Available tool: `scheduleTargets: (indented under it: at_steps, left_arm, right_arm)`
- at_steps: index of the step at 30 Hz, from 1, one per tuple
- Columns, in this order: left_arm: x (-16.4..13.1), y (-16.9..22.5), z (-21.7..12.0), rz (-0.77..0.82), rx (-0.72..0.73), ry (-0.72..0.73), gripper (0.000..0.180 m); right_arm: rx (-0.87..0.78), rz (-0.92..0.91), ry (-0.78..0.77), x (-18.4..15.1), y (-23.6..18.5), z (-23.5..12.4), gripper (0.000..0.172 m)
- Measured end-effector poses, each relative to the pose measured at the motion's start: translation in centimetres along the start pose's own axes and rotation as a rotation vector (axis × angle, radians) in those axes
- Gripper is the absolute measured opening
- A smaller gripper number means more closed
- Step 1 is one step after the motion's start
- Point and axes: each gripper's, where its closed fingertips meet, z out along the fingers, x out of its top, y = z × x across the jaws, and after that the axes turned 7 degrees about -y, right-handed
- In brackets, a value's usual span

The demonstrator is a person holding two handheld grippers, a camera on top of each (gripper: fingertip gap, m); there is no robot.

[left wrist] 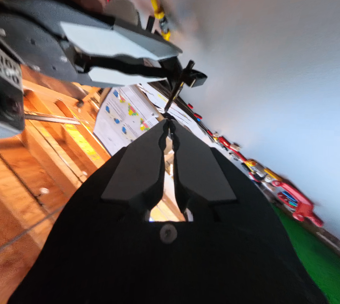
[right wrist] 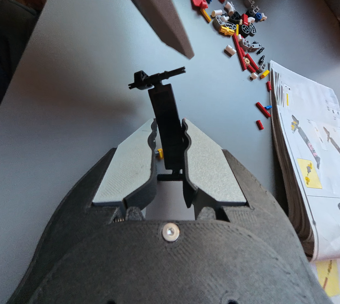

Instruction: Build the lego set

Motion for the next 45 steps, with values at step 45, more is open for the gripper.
scheduleTargets:
  at_steps: [45]
  left_arm:
    - [1.8,5.8,1.0,-1.180,-1.059,0.463,0.036]
  right_arm:
    - [-0.541,-0.271,-0.110,0.1,4.5,-0.9,0.000]
